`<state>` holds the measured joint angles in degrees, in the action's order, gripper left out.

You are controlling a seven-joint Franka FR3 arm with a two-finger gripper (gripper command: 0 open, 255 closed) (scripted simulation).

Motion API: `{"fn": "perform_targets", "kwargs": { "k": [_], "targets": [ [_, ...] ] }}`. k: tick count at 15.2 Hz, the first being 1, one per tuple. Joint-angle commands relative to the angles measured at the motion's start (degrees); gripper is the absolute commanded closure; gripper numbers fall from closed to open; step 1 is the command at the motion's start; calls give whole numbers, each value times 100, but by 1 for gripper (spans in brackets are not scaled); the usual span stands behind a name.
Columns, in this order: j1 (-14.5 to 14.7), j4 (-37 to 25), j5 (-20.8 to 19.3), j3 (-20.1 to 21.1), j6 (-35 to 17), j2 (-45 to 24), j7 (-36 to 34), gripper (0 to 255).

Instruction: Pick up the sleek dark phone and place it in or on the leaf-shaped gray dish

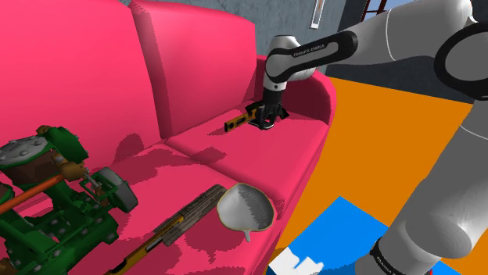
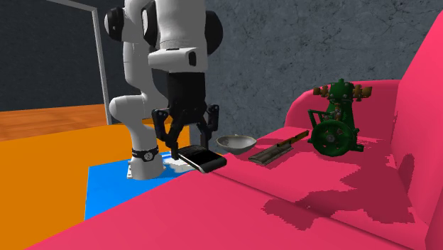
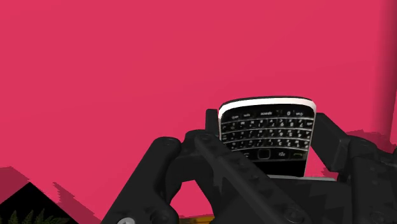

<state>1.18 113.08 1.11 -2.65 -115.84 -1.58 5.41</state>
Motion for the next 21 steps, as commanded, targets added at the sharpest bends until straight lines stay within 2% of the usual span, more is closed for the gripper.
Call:
{"fn": "perform_targets", "kwargs": {
  "k": [1, 11, 21],
  "targets": [
    [80, 240, -14, 75, -16, 222, -160, 255],
    [612, 1682, 84, 720, -145, 1555, -1279, 255],
    [1234, 2475, 495, 1568, -52, 2490, -2489, 255]
  ]
}}
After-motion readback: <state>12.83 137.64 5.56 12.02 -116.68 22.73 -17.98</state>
